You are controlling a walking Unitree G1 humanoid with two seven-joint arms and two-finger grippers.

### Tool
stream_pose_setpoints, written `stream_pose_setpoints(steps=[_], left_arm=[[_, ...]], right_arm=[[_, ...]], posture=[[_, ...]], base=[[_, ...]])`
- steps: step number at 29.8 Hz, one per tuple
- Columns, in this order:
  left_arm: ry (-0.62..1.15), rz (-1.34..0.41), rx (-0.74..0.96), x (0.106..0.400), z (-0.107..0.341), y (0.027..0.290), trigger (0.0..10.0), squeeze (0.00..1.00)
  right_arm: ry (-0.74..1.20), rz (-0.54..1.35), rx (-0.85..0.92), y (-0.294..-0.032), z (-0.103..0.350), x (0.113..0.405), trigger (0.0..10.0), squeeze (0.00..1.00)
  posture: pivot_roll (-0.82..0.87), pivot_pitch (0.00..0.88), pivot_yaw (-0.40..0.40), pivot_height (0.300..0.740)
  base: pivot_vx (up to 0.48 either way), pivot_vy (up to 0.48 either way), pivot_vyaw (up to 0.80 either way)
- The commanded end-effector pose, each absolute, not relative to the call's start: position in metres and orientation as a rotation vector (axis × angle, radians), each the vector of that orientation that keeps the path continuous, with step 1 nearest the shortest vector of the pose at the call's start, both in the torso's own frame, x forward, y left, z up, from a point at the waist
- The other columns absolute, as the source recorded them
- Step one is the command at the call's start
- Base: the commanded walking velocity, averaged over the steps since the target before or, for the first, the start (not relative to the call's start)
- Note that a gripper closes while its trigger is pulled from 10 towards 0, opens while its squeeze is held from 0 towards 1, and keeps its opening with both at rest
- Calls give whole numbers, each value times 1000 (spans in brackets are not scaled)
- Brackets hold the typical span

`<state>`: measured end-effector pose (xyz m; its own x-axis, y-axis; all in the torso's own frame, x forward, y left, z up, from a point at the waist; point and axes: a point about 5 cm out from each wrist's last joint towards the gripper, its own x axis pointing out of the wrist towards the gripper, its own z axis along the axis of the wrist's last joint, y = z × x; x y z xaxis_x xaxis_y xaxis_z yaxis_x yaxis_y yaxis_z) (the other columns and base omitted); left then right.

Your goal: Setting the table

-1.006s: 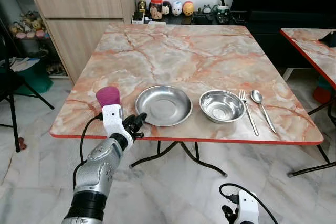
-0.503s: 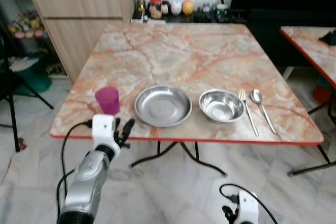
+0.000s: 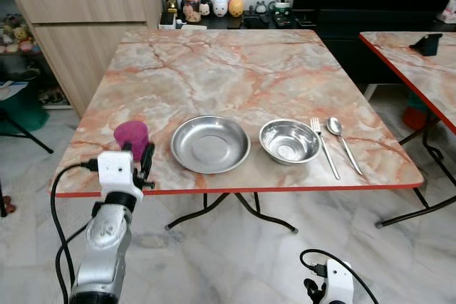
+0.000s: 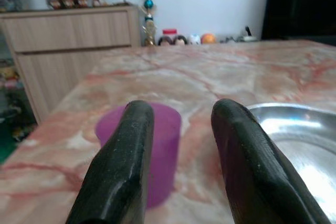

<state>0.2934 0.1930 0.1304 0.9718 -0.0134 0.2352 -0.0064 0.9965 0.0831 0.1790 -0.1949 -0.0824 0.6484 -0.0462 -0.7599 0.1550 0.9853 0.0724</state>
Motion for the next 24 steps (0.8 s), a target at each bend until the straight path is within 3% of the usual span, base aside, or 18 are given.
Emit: stream_pose_setpoints(steps=[1, 10, 17, 24], left_arm=[[-249, -9, 93, 296, 133, 190, 10000, 0], [-259, -20, 104, 295, 132, 181, 10000, 0], [-261, -18, 97, 297, 134, 182, 10000, 0], [-264, -21, 94, 298, 135, 181, 10000, 0]], right_arm=[[850, -134, 141, -198, -82, 180, 10000, 0], [854, -123, 142, -196, -82, 179, 10000, 0], [846, -128, 149, -196, -82, 179, 10000, 0], [849, -123, 147, -196, -82, 178, 10000, 0]], posture=[[55, 0, -43, 740], [55, 0, -41, 740], [57, 0, -39, 740], [60, 0, -38, 740]], base=[[0, 0, 0], [0, -123, -706], [0, -317, 0], [0, 0, 0]])
